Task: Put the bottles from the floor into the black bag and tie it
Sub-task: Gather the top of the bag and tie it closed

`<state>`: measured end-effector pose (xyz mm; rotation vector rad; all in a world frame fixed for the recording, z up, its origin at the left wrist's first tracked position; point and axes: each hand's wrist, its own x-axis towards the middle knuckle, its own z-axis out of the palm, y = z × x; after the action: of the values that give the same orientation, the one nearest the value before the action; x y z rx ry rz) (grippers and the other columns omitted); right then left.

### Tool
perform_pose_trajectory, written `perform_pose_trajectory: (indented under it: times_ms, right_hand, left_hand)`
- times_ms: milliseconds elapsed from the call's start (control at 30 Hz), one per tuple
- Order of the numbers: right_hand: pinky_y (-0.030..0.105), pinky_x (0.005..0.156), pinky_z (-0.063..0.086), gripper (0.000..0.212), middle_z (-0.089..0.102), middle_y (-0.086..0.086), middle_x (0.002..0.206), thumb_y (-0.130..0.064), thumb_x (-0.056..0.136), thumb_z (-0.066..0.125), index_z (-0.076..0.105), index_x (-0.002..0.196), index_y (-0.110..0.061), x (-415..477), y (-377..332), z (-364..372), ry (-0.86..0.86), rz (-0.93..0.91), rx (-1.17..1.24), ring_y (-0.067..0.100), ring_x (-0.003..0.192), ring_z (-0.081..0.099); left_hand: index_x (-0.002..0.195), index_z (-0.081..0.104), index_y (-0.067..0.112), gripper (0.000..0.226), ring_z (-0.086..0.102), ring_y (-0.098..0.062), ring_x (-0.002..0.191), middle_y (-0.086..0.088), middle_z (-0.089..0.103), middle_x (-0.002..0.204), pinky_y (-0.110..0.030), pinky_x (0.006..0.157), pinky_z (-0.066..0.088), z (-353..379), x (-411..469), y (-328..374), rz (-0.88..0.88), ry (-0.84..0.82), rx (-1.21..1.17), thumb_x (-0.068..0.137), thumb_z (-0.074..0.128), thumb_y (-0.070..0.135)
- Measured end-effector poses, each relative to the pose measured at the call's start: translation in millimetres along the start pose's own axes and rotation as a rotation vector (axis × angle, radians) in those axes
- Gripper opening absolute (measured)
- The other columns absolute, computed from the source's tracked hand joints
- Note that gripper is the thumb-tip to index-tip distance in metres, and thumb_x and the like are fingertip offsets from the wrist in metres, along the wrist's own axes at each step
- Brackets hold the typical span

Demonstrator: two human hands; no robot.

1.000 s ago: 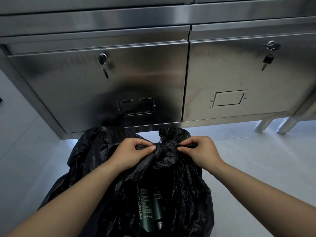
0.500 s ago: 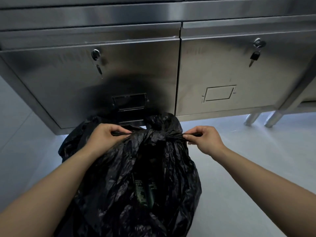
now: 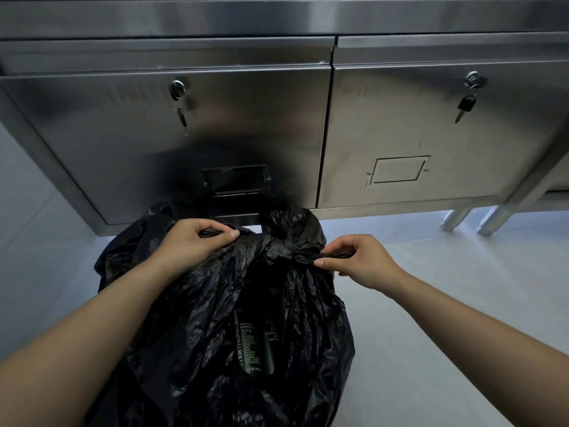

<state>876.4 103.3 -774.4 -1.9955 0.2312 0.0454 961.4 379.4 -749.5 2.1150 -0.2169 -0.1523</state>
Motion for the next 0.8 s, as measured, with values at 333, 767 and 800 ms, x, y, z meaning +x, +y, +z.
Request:
perform_pose_trajectory:
  times_ms: [333,767,800]
  right_hand:
    - [0.011,0.057,0.037,0.027,0.063,-0.009,0.08,-0.04,0.071,0.079,0.069,0.091,-0.025,3,6,11,-0.021,-0.127,-0.523,-0.003,0.064,0.052]
    - [0.005,0.062,0.039,0.008,0.066,-0.011,0.076,-0.02,0.077,0.075,0.068,0.074,-0.022,7,-1,5,0.157,-0.166,-0.309,0.001,0.07,0.058]
    - [0.004,0.064,0.04,0.01,0.067,-0.012,0.076,-0.019,0.077,0.075,0.067,0.072,-0.023,7,-4,4,0.176,-0.166,-0.257,0.001,0.074,0.06]
  left_hand:
    - [0.094,0.074,0.019,0.019,0.061,0.006,0.088,0.012,0.07,0.093,-0.005,0.074,0.04,24,-5,-1,0.005,-0.107,0.058,0.075,0.077,0.02]
    - [0.088,0.07,0.036,0.008,0.054,0.018,0.078,0.025,0.064,0.086,0.002,0.065,0.037,25,-6,6,0.127,-0.034,0.193,0.084,0.064,0.039]
    - [0.086,0.07,0.038,0.007,0.054,0.02,0.079,0.025,0.065,0.085,0.002,0.065,0.038,24,-6,9,0.114,-0.027,0.143,0.083,0.064,0.041]
